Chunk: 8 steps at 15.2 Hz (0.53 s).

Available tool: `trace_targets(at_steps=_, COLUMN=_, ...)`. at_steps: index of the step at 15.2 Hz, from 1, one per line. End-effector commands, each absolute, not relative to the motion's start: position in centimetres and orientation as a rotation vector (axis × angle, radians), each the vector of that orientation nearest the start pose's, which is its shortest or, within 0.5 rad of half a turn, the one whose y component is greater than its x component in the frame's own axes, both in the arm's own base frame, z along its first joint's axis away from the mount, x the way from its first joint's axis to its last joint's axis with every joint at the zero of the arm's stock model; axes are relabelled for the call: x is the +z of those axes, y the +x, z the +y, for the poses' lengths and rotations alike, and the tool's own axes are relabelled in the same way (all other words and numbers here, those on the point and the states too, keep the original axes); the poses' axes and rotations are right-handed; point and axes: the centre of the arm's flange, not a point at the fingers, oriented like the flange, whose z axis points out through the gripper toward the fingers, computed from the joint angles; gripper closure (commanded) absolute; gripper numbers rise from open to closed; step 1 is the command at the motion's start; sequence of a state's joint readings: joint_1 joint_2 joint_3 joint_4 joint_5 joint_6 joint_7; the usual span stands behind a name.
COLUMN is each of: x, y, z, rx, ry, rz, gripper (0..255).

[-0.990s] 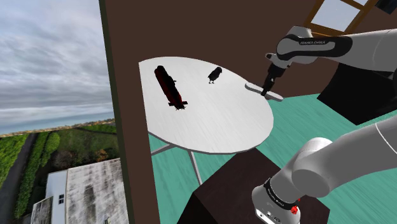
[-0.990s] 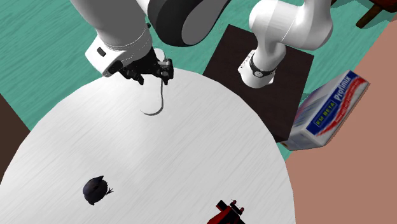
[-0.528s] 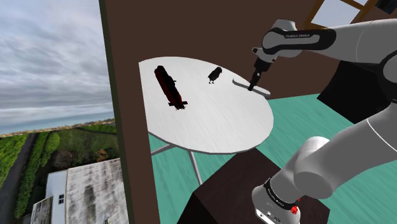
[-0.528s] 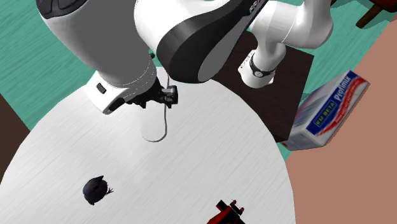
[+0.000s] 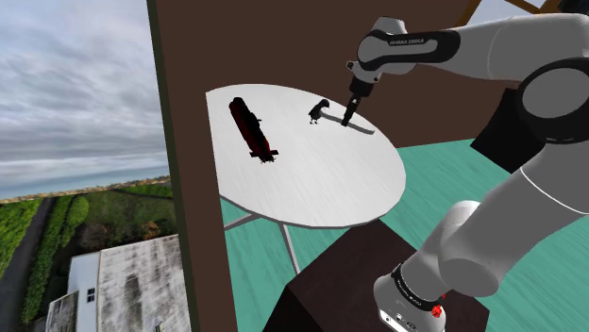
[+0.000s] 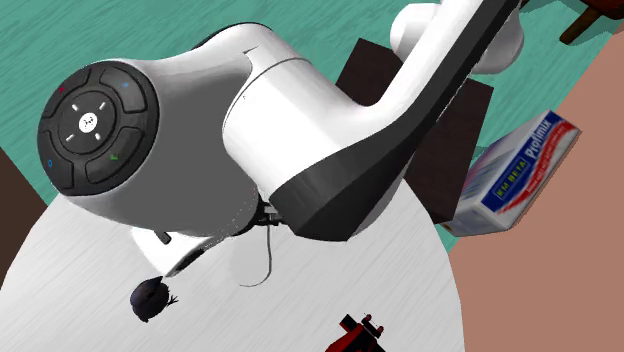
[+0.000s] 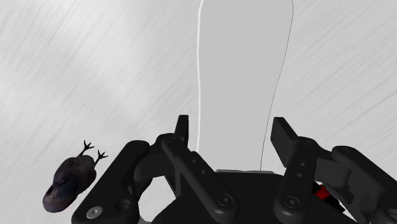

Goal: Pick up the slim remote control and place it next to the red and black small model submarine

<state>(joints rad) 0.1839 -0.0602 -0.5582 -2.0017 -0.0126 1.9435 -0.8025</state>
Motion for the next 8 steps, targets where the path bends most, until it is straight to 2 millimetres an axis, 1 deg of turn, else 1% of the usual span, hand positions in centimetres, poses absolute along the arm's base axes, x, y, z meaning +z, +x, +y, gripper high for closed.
trace_targets(at_steps=1, x=47.9, y=52.4, z=-18.6, rx=-0.009, ry=-3.047, rz=-0.67, gripper=255)
trace_targets(at_steps=8, x=47.9, y=59.8, z=-13.1, rx=-0.009, ry=-3.047, rz=-0.67, gripper=255)
